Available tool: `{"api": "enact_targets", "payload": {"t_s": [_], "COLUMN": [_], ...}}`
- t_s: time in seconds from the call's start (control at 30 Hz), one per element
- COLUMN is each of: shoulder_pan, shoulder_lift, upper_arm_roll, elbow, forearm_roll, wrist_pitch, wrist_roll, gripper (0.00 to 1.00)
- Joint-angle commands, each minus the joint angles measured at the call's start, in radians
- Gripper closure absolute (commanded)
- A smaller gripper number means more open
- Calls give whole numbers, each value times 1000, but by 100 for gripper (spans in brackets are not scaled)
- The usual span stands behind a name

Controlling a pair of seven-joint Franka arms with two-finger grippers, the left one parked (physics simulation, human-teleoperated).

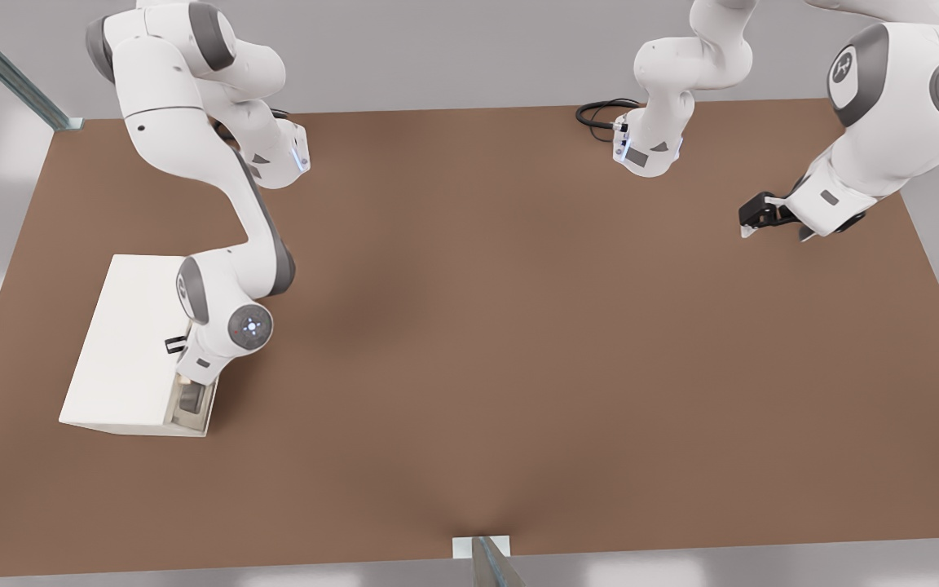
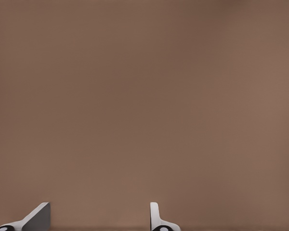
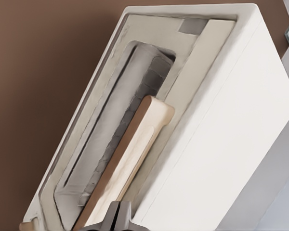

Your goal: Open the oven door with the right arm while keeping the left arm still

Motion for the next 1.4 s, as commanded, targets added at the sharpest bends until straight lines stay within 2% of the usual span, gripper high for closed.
{"api": "enact_targets", "payload": {"t_s": [0.0,0.43,0.57,0.6,0.63,0.67,0.7,0.73,0.83,0.87,1.37], "shoulder_pan": [-8,3,69,81,74,65,-58,-146,-153,-155,-155], "shoulder_lift": [0,3,9,23,64,98,94,55,-205,-239,-294], "upper_arm_roll": [0,4,9,9,9,1,1,1,-3,-8,-8], "elbow": [-9,-6,45,97,213,302,332,341,247,243,214], "forearm_roll": [0,6,84,141,210,274,477,642,667,666,632], "wrist_pitch": [34,34,29,22,-61,-119,-113,-113,-181,-217,-253], "wrist_roll": [130,130,147,135,69,-34,-114,-248,-258,-217,-169], "gripper": [79,79,79,79,74,4,0,0,0,0,0]}}
